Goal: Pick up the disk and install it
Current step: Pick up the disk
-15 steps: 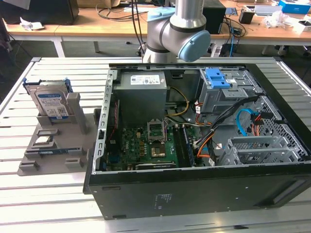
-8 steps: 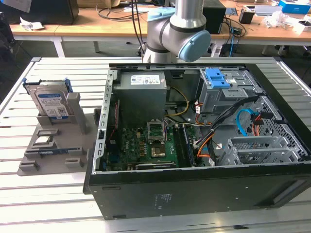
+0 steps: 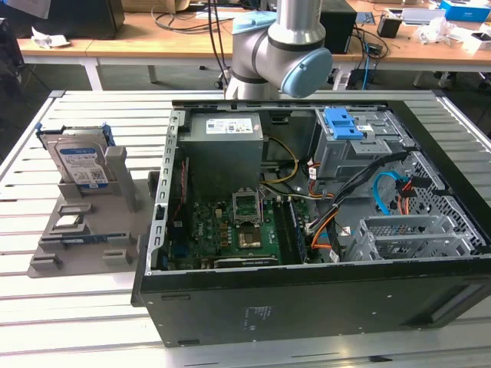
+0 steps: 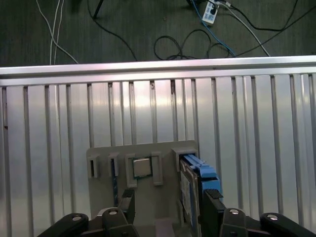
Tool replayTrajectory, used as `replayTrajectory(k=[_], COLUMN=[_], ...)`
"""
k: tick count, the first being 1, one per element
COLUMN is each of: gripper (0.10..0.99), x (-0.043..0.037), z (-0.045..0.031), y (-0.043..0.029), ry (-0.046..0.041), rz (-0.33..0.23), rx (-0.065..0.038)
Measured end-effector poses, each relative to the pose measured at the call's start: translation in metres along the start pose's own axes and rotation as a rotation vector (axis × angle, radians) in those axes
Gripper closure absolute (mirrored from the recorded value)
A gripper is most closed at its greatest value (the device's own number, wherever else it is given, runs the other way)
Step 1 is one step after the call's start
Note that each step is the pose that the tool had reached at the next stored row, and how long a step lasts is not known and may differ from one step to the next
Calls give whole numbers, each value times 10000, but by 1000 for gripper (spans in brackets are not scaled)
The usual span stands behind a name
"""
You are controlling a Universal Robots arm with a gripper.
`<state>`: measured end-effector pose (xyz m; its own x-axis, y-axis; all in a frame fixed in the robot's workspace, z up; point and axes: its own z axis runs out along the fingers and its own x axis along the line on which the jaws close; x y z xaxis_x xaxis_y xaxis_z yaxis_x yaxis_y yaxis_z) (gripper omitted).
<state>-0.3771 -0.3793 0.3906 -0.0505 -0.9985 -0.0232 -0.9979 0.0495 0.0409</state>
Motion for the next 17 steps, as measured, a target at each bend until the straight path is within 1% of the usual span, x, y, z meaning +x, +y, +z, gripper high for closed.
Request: replayTrajectory(k=[7, 11, 13, 17], gripper=[427, 427, 427, 427], x=[-120, -158, -179, -200], z=[2, 3, 2, 3], y=[-21, -40, -62, -91], ry=[-1, -1, 0, 0], rz=[0, 0, -2, 0], rx=[0, 1, 0, 0])
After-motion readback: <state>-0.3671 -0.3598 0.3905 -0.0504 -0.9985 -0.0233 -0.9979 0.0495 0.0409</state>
